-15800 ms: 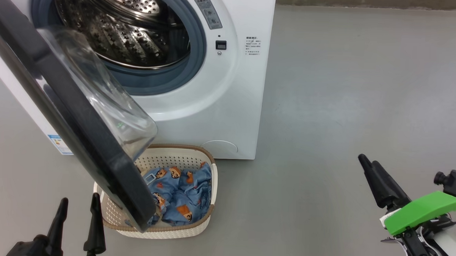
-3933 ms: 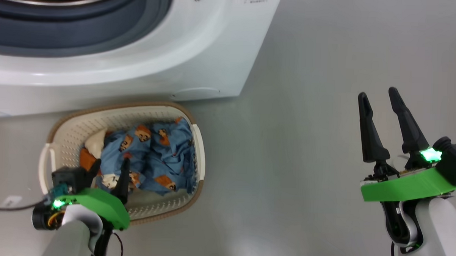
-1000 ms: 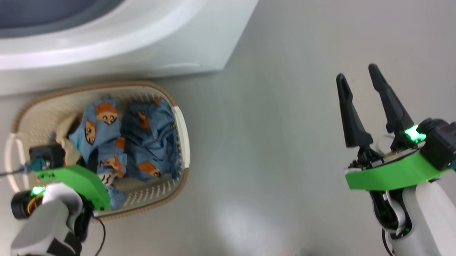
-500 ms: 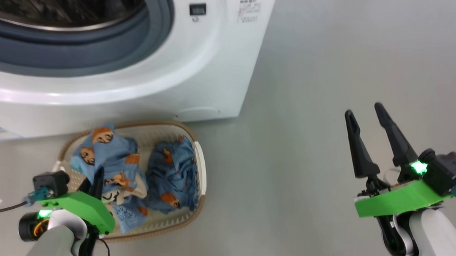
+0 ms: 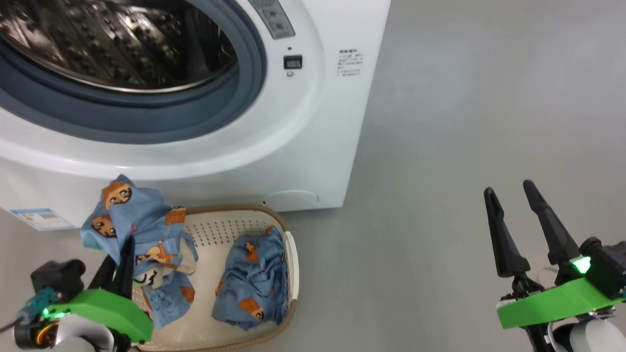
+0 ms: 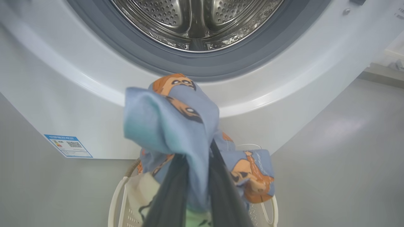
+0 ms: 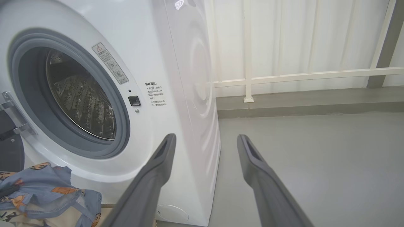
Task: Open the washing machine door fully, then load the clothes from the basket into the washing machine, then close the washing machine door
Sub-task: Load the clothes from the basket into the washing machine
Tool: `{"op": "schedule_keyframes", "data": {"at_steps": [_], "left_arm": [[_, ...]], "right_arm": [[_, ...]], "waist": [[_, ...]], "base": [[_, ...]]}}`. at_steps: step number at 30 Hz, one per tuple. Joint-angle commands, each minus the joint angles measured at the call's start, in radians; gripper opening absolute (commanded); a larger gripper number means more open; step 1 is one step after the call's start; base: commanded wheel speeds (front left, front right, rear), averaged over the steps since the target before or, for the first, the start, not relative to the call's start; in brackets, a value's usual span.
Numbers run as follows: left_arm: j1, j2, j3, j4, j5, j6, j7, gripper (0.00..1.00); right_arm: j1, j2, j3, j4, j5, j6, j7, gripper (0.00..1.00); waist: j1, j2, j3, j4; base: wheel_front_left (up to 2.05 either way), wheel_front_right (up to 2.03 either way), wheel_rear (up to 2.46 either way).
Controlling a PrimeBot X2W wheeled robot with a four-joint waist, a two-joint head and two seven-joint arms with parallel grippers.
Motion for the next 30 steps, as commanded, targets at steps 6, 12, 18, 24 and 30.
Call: {"op": "schedule_keyframes", "data": {"at_steps": [6,12,18,24,30], "left_arm": [[0.086,0.0,0.106,-0.164,0.077,0.01,-0.013,0.0],[0.166,-0.03,0.168,-0.314,0.136,0.01,-0.013,0.0],[0.241,-0.054,0.218,-0.436,0.179,0.012,-0.013,0.0],[0.326,-0.084,0.271,-0.577,0.218,0.015,-0.014,0.0],[0.384,-0.11,0.292,-0.663,0.242,0.014,-0.014,0.0]], "right_arm": [[0.041,-0.026,0.005,-0.023,0.008,0.007,-0.008,1.0],[0.065,-0.028,-0.004,-0.026,0.007,0.007,-0.008,1.0],[0.084,-0.029,-0.005,-0.026,0.008,0.007,-0.008,1.0],[0.099,-0.03,-0.008,-0.03,0.009,0.007,-0.008,1.0],[0.103,-0.029,-0.013,-0.033,0.009,0.007,-0.008,1.0]], "waist": [[0.0002,-0.0001,-0.06,0.023],[0.0002,-0.0001,-0.082,0.034],[0.0002,-0.0001,-0.102,0.039],[0.0002,-0.0001,-0.11,0.04],[0.0002,-0.0001,-0.106,0.039]], "base": [[0.0,0.0,0.0],[0.0,0.0,0.0],[0.0,0.0,0.0],[0.0,0.0,0.0],[0.0,0.0,0.0]]}}
